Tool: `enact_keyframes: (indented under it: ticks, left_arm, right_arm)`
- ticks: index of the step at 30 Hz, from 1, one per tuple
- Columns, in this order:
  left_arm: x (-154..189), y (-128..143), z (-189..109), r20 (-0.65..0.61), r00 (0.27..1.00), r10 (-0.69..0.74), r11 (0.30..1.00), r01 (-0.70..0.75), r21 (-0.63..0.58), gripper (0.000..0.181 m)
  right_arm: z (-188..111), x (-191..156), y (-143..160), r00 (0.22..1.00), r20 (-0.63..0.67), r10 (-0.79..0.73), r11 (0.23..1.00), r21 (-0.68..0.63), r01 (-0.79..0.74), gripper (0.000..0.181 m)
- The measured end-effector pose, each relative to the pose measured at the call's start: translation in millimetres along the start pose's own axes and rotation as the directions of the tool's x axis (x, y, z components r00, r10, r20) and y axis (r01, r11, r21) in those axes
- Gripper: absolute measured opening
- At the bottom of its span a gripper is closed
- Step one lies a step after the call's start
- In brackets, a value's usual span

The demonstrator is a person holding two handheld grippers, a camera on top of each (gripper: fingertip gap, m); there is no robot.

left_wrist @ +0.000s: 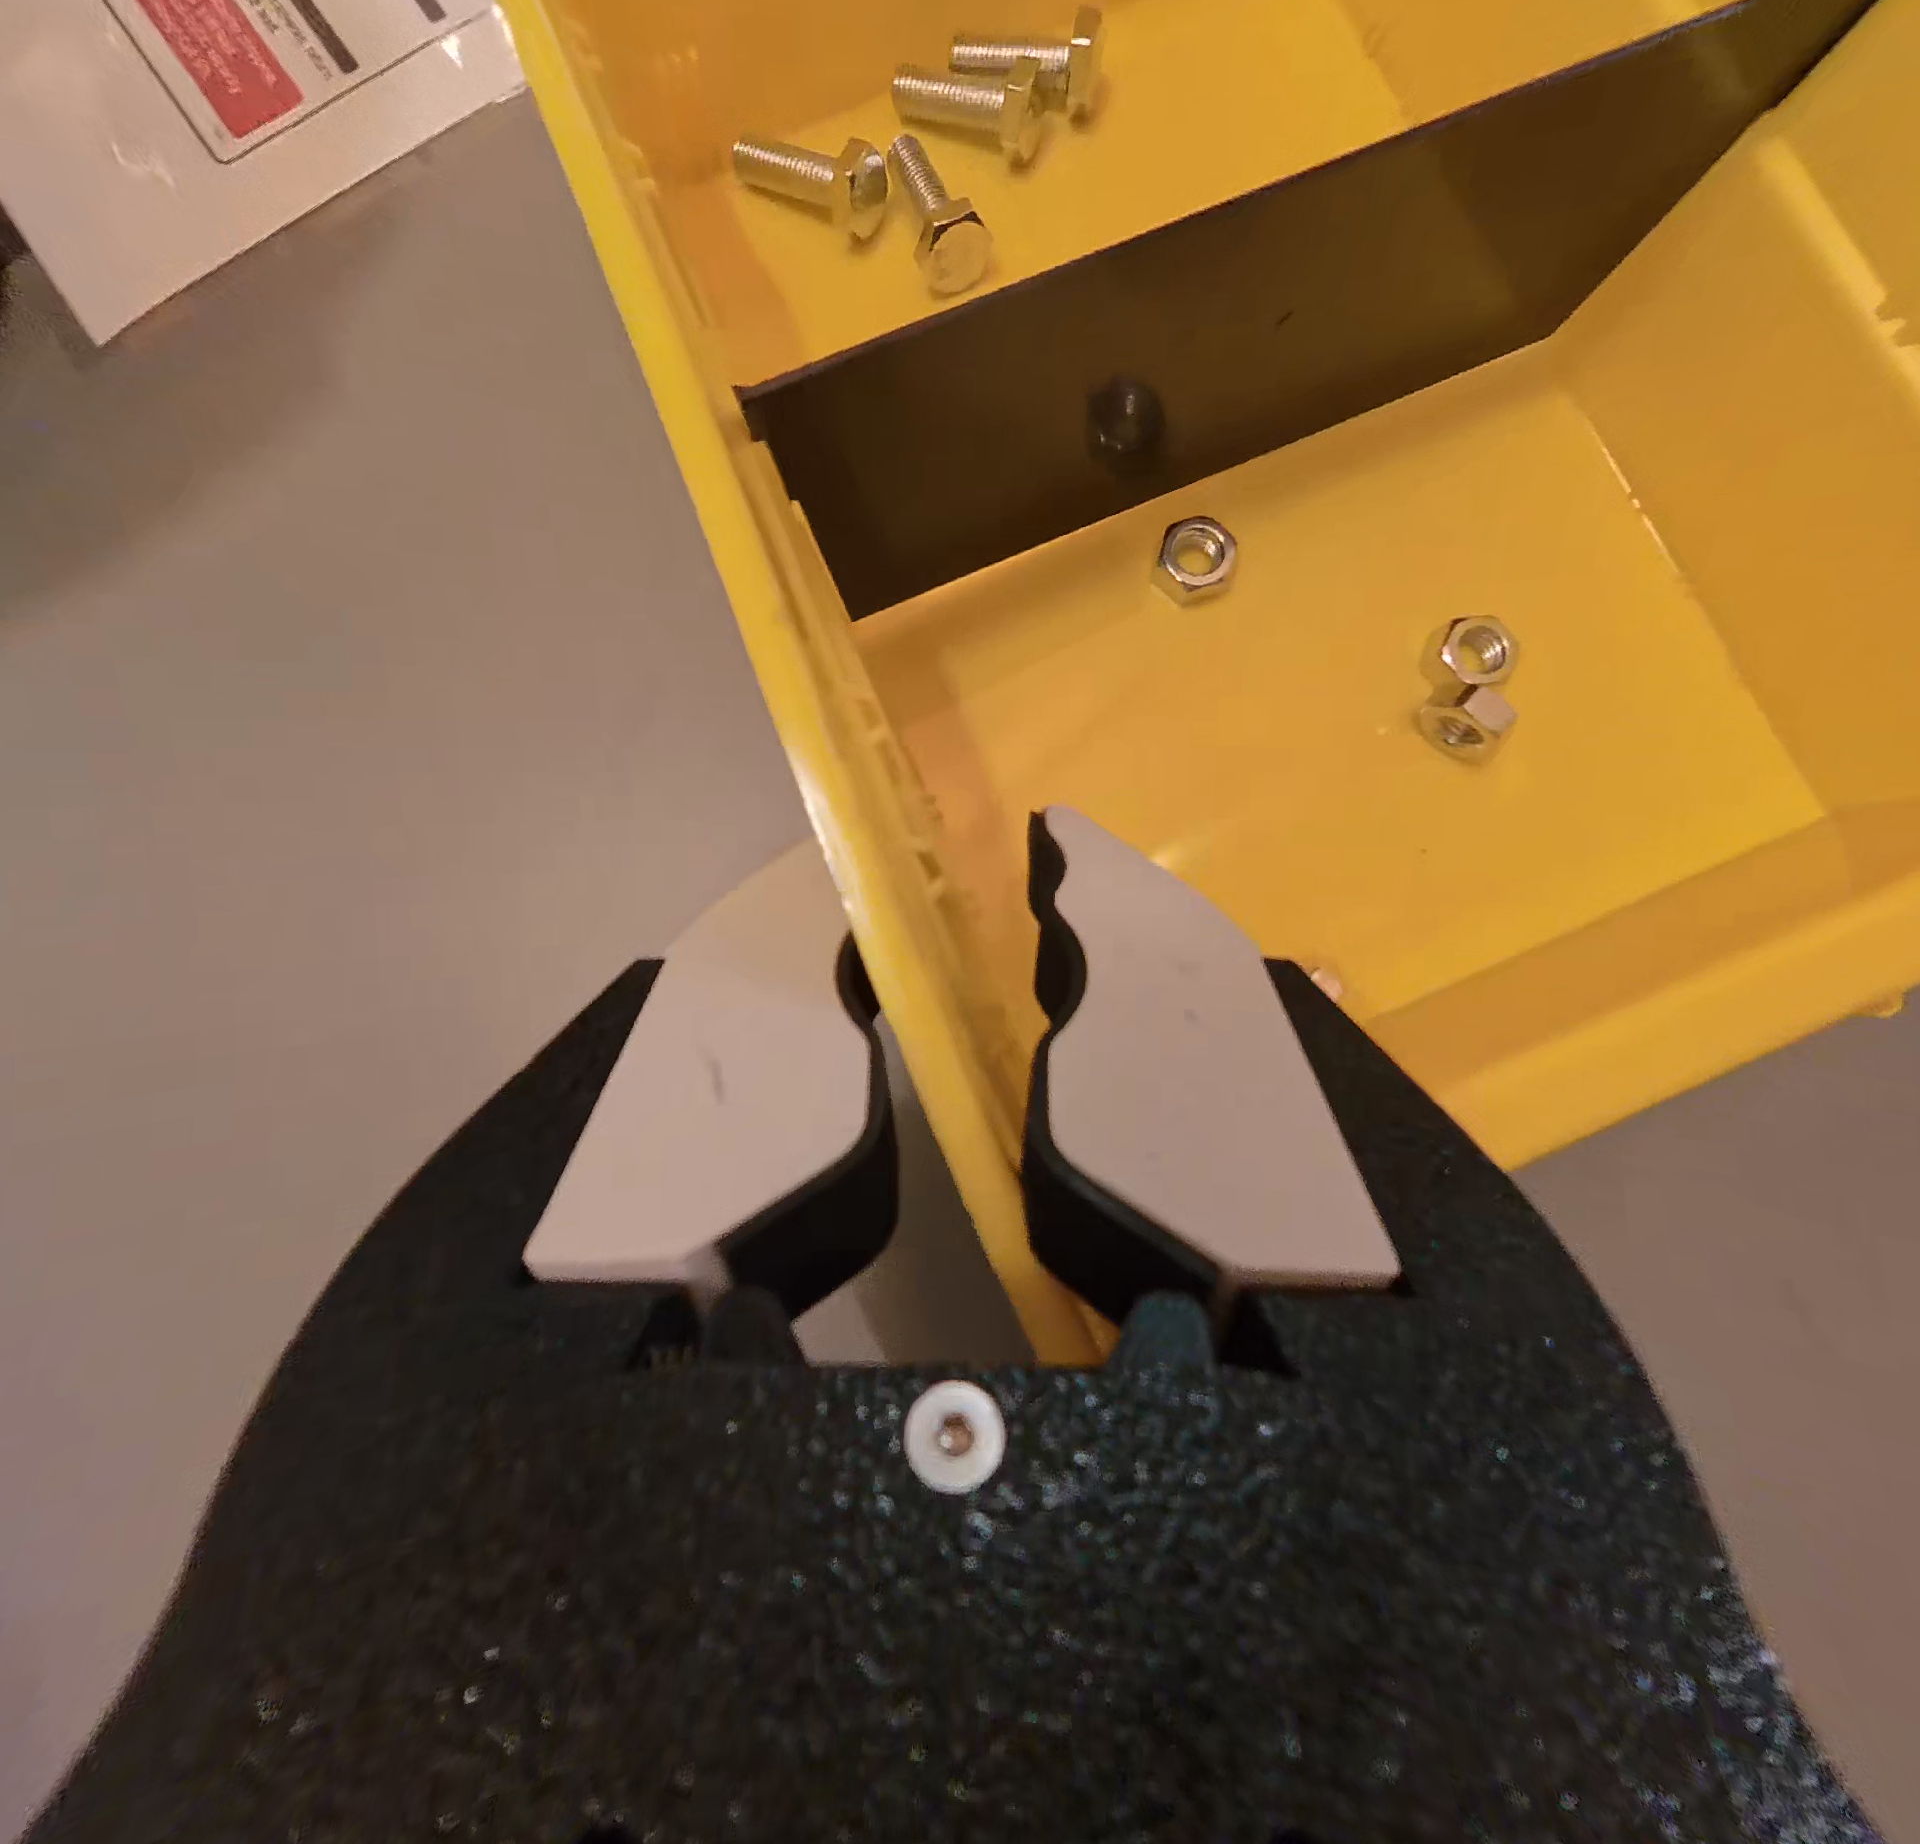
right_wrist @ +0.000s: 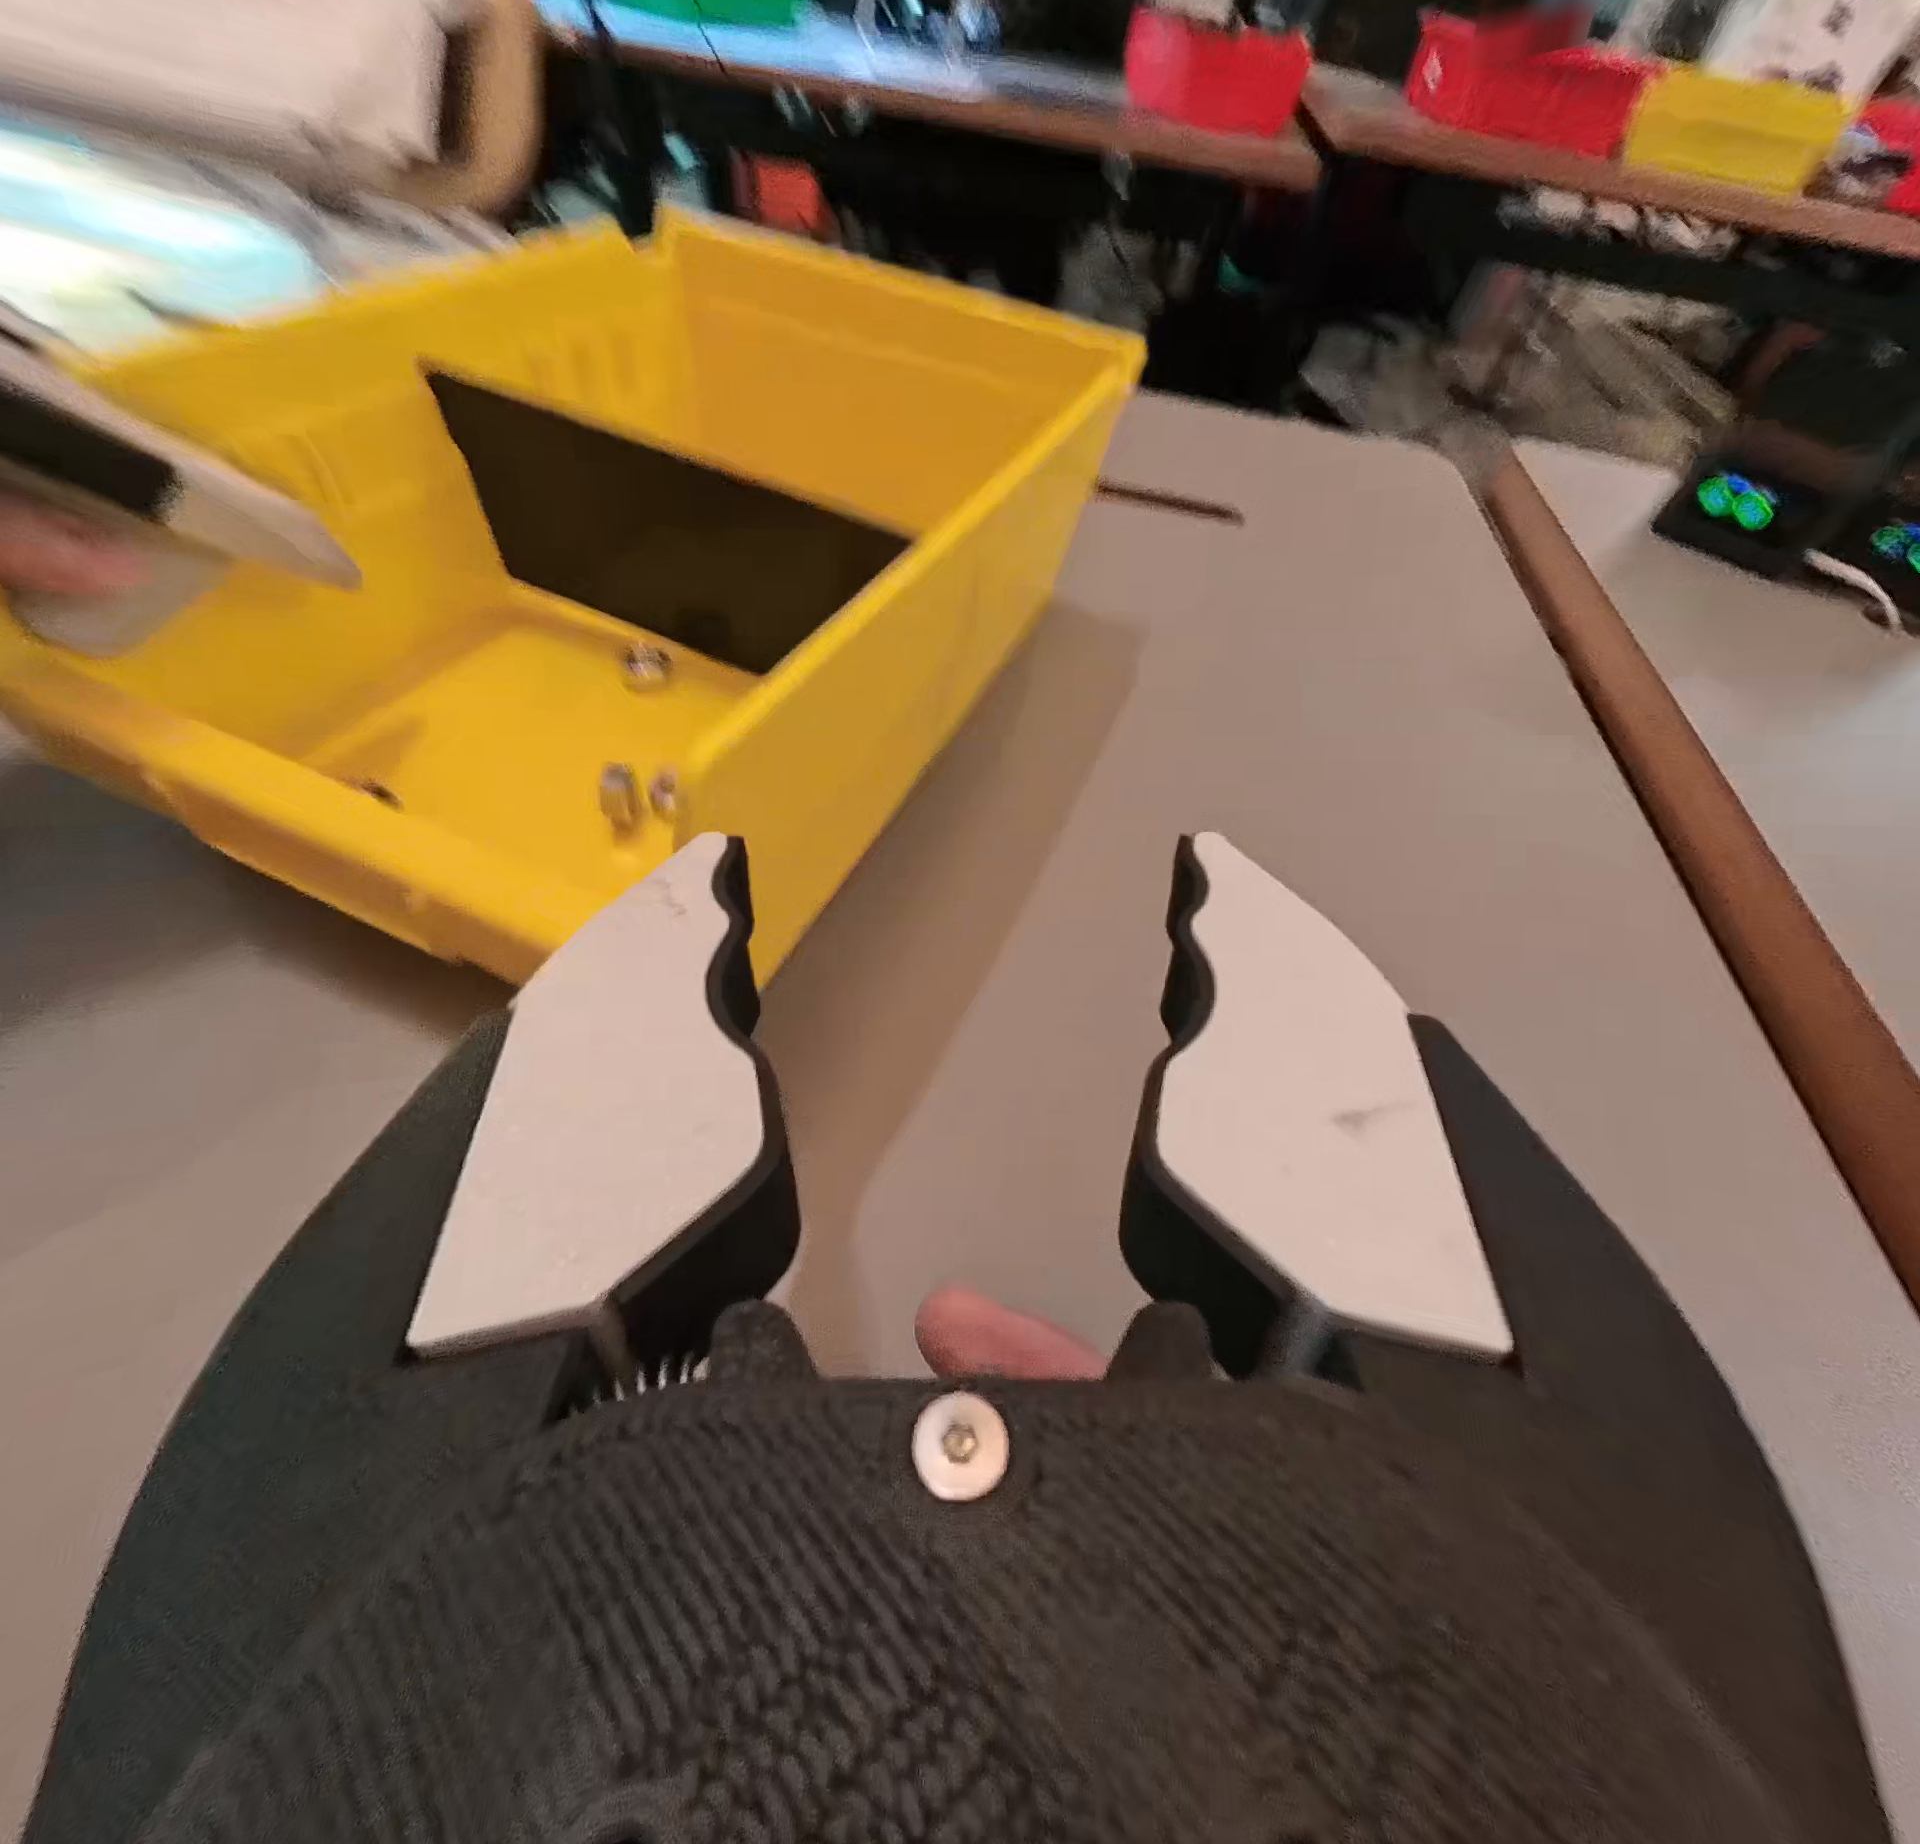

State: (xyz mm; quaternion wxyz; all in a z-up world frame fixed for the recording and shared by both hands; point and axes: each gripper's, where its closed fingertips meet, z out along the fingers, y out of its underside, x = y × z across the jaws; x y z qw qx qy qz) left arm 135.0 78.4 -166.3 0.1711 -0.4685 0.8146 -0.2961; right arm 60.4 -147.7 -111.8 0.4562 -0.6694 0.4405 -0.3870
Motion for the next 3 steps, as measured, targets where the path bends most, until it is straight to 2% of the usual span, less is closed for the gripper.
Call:
enact_keyframes:
  ticks: [1,3]
  left_arm:
    - [-3,7,-6,-0.006,1.000,0.018,1.000,-0.018,-0.004,0.023]
    - [-11,26,-21,-0.033,0.999,0.042,0.999,-0.043,-0.008,0.023]
  right_arm:
    - [-6,-5,-13,0.999,0.042,0.018,0.998,0.055,-0.021,0.079]
    - [-16,-13,-33,0.995,0.088,0.040,0.990,0.135,-0.052,0.083]
